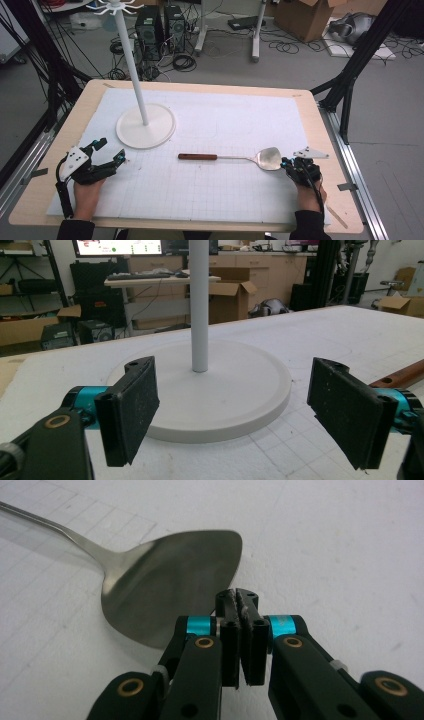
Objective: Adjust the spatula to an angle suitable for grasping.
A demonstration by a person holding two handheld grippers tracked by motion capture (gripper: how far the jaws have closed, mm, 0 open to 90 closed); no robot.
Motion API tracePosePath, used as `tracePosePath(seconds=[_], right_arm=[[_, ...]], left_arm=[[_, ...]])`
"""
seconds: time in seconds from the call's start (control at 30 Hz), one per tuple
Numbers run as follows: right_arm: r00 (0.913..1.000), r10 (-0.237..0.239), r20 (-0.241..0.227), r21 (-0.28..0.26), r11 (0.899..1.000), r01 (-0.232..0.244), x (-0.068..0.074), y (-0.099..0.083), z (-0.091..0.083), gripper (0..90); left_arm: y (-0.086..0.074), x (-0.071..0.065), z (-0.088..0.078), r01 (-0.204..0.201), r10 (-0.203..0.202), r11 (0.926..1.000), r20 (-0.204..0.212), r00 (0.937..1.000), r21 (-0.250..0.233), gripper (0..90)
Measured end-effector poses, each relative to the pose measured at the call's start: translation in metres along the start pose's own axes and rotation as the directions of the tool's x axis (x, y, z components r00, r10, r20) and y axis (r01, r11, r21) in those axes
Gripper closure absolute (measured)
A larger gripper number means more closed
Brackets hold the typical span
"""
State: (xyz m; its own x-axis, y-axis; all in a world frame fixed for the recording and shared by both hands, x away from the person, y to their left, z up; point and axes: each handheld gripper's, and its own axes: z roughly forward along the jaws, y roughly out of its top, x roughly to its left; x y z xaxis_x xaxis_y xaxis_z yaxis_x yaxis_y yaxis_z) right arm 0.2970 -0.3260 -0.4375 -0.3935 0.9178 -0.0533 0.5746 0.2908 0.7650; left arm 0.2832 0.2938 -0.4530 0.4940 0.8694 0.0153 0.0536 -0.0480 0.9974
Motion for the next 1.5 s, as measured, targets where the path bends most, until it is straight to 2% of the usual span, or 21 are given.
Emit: tracePosePath(seconds=[0.2,0.53,0.87,1.13,1.2,1.23,1.3,1.37,1.43,1.47,1.5], right_arm=[[0.999,-0.045,-0.008,0.018,0.999,0.045,0.007,0.01,0.007,88.2],[0.9962,-0.076,-0.043,0.012,0.997,0.076,0.019,0.019,0.017,88.2],[0.9875,-0.128,-0.093,0.005,0.992,0.129,0.043,0.033,0.032,88.1],[0.9834,-0.13,-0.127,-0.003,0.991,0.13,0.052,0.036,0.036,88.0],[0.9855,-0.12,-0.12,-0.004,0.993,0.12,0.049,0.035,0.035,75.7],[0.9884,-0.095,-0.119,-0.007,0.996,0.094,0.046,0.035,0.033,71.6],[0.9897,-0.083,-0.117,-0.011,0.997,0.082,0.044,0.034,0.031,68.4],[0.9932,-0.062,-0.099,-0.038,0.998,0.058,0.041,0.031,0.024,58.0],[0.9947,-0.038,-0.096,-0.063,0.997,0.032,0.036,0.027,0.017,51.3],[0.9965,-0.024,-0.08,-0.08,0.997,0.018,0.033,0.023,0.012,43.4],[0.9965,-0.024,-0.08,-0.08,0.997,0.018,0.033,0.023,0.012,43.4]], left_arm=[[0.0,0.0,0.0,0.001,-0.001,1.0,-0.001,1.0,-0.002,20.7],[0.0,-0.001,0.0,-0.006,0.006,1.0,0.0,1.0,-0.002,21.1],[0.0,-0.001,0.0,-0.007,0.007,1.0,0.001,1.0,-0.002,21.3],[0.0,-0.001,0.0,-0.007,0.007,1.0,0.001,1.0,-0.001,21.5],[0.0,-0.001,0.0,-0.007,0.007,1.0,0.003,1.0,0.0,21.7],[0.0,0.0,0.0,-0.005,0.005,1.0,0.001,1.0,0.0,21.7],[0.0,0.0,0.001,-0.002,0.002,1.0,0.0,1.0,0.0,21.7],[0.001,-0.001,0.001,-0.007,0.007,0.9999,0.005,1.0,0.01,21.8],[0.002,-0.002,0.002,0.012,-0.013,0.9995,0.016,0.9998,0.029,23.0],[0.003,-0.005,0.004,0.014,-0.015,0.9991,0.024,0.9996,0.039,23.0],[0.003,-0.005,0.004,0.014,-0.015,0.9991,0.024,0.9996,0.039,23.0]])
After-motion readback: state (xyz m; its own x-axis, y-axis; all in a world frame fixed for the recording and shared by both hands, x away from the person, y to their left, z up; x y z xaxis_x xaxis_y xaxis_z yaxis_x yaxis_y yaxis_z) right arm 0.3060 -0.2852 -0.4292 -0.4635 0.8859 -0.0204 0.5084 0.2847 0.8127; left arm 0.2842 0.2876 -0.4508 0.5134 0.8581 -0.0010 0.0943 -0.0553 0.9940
